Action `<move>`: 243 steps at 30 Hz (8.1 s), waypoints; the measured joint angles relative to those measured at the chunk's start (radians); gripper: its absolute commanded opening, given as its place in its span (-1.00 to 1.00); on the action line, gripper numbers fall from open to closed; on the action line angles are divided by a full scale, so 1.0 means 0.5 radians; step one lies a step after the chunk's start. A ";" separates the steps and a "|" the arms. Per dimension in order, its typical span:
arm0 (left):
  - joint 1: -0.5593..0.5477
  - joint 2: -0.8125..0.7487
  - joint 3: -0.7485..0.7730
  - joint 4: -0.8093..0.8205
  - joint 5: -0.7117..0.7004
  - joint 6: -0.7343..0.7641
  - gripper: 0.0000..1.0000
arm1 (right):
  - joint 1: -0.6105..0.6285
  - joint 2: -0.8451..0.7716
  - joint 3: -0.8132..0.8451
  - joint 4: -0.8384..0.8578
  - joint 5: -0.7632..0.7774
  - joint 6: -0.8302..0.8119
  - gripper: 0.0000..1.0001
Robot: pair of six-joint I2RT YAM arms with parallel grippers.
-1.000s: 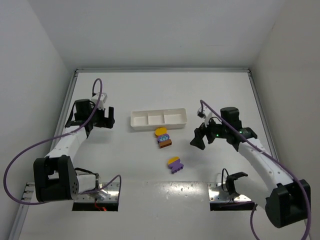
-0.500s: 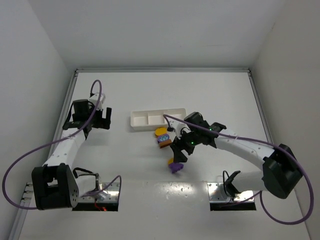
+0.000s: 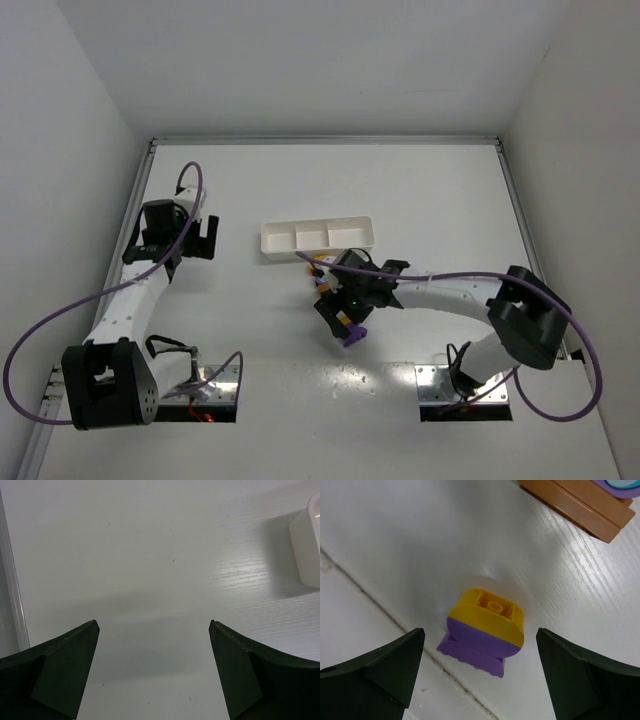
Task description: Sort the legos into containers by color
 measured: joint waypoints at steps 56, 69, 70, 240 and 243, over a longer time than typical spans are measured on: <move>-0.240 -0.495 0.008 -0.159 1.359 -0.031 0.96 | -0.877 0.371 0.926 0.017 0.274 0.678 -1.00; -0.813 -0.112 0.117 0.880 1.388 -1.180 0.90 | -0.970 0.454 1.232 0.260 0.147 1.337 -1.00; -0.839 -0.080 0.117 0.941 1.371 -1.228 0.90 | -0.960 0.469 1.240 0.259 0.143 1.360 -1.00; -1.026 0.670 0.367 1.150 0.726 -1.392 -0.05 | -0.826 0.558 1.157 0.393 -0.327 1.870 -1.00; -1.020 0.671 0.367 1.147 0.727 -1.406 -0.08 | -0.827 0.556 1.146 0.413 -0.329 1.871 -1.00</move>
